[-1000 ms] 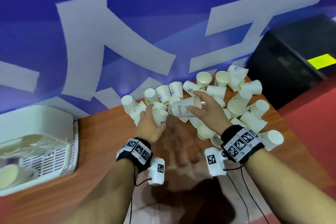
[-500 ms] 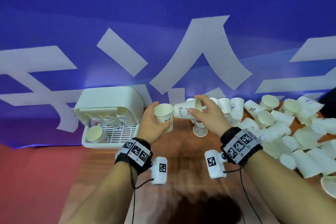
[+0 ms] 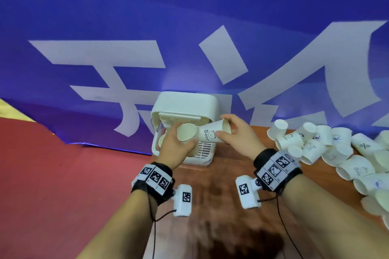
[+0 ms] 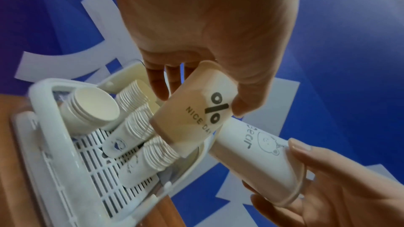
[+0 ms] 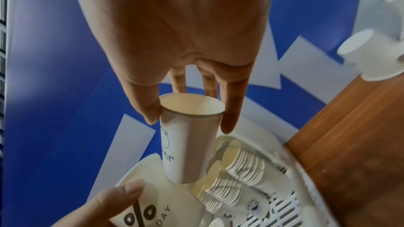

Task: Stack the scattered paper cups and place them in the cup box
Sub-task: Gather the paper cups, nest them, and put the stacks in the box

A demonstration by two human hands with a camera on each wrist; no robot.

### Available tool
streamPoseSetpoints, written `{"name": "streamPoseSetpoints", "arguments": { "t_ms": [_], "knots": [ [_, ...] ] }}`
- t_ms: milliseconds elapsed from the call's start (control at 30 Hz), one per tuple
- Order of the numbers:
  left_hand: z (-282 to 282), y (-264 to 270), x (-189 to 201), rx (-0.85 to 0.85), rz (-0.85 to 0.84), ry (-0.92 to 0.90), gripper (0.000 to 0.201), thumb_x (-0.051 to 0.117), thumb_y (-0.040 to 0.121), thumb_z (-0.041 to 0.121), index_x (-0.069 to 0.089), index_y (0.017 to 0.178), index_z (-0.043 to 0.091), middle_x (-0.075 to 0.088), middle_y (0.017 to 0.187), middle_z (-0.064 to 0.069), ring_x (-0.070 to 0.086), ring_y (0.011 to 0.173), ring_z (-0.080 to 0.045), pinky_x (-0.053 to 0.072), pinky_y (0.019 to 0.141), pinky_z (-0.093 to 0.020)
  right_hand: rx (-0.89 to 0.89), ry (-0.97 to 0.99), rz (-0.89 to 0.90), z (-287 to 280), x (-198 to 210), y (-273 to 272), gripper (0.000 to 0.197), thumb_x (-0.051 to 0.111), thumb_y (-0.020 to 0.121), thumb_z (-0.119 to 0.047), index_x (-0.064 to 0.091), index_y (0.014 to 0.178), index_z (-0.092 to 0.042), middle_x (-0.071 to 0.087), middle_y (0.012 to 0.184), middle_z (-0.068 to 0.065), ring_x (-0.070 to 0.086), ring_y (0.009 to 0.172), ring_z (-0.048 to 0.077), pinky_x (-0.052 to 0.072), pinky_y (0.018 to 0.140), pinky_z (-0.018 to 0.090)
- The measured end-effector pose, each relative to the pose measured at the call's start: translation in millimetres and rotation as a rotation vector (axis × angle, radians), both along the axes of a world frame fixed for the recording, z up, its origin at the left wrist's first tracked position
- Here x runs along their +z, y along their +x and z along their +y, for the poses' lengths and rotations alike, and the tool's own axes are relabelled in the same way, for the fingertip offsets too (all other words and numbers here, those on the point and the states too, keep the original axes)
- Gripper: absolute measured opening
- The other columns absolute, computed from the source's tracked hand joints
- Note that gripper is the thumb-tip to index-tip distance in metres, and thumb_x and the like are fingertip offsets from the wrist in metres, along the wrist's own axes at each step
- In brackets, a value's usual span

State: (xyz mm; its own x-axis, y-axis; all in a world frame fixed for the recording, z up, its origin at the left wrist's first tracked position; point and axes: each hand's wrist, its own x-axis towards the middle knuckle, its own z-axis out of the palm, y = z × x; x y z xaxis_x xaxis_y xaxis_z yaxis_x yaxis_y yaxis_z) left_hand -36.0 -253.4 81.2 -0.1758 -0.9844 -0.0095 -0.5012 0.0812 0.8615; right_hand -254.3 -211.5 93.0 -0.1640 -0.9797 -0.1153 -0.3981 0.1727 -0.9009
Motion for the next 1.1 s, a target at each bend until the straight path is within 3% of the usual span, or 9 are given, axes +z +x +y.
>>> {"name": "streamPoseSetpoints", "arguments": {
  "t_ms": [67,133,233,300,500,700,900,1100],
  "knots": [
    [-8,23,0,0.005,0.006,-0.004,0.051,0.079,0.075,0.018,0.049,0.111,0.037,0.053,0.105,0.022,0.055,0.097,0.009,0.045,0.086,-0.013,0.020,0.000,0.012,-11,-1,21,0.059,0.073,0.063,-0.055,0.052,0.119,-0.049,0.059,0.122,-0.007,0.061,0.109,0.014,0.051,0.097,0.043],
    [-16,44,-2,0.028,-0.011,-0.017,0.053,0.081,0.075,0.015,0.050,0.114,0.034,0.051,0.106,0.020,0.053,0.096,0.009,0.040,0.082,-0.008,0.045,0.008,0.032,-21,-1,39,0.063,0.072,0.059,-0.053,0.050,0.118,-0.051,0.058,0.121,-0.006,0.060,0.109,0.015,0.051,0.097,0.043],
    [-29,72,-8,0.071,-0.045,-0.001,0.072,0.085,0.069,0.022,0.048,0.131,0.021,0.049,0.120,0.007,0.050,0.114,-0.012,0.043,0.099,-0.030,0.077,0.017,0.067,-34,-3,59,0.070,0.072,0.058,-0.046,0.050,0.125,-0.043,0.057,0.121,-0.002,0.059,0.110,0.016,0.051,0.096,0.044],
    [-38,85,-12,0.083,-0.062,0.010,0.079,0.086,0.065,0.022,0.048,0.134,0.018,0.047,0.122,0.004,0.050,0.115,-0.015,0.044,0.103,-0.038,0.086,0.024,0.095,-41,-4,69,0.070,0.075,0.062,-0.038,0.050,0.127,-0.041,0.056,0.122,-0.002,0.058,0.111,0.017,0.051,0.097,0.043],
    [-59,101,-29,0.084,-0.081,0.013,0.084,0.088,0.064,0.022,0.046,0.137,0.016,0.044,0.124,0.001,0.049,0.109,-0.013,0.042,0.101,-0.031,0.045,0.019,0.224,-52,-9,80,0.068,0.078,0.075,-0.028,0.047,0.136,-0.031,0.050,0.124,0.001,0.051,0.113,0.018,0.042,0.095,0.029],
    [-74,97,-53,0.018,-0.147,0.025,0.075,0.086,0.065,0.015,0.049,0.130,0.015,0.041,0.116,0.004,0.045,0.117,-0.019,0.036,0.099,-0.027,0.055,0.026,0.277,-53,-16,81,0.069,0.077,0.080,-0.029,0.045,0.140,-0.030,0.048,0.128,0.000,0.046,0.115,0.012,0.032,0.094,0.019],
    [-86,92,-75,0.007,-0.157,0.026,0.074,0.087,0.067,0.024,0.052,0.131,0.015,0.049,0.124,-0.002,0.048,0.118,-0.023,0.042,0.104,-0.041,0.061,0.035,0.292,-51,-27,80,0.070,0.078,0.080,-0.032,0.045,0.142,-0.029,0.047,0.133,-0.001,0.044,0.123,0.011,0.029,0.098,0.017],
    [-93,89,-92,-0.002,-0.214,0.032,0.071,0.087,0.066,0.035,0.053,0.127,0.022,0.052,0.123,-0.003,0.050,0.113,-0.025,0.043,0.099,-0.041,0.081,0.038,0.298,-56,-36,83,0.069,0.077,0.082,-0.031,0.045,0.143,-0.028,0.045,0.135,-0.002,0.043,0.124,0.010,0.027,0.097,0.013]
  ]
}}
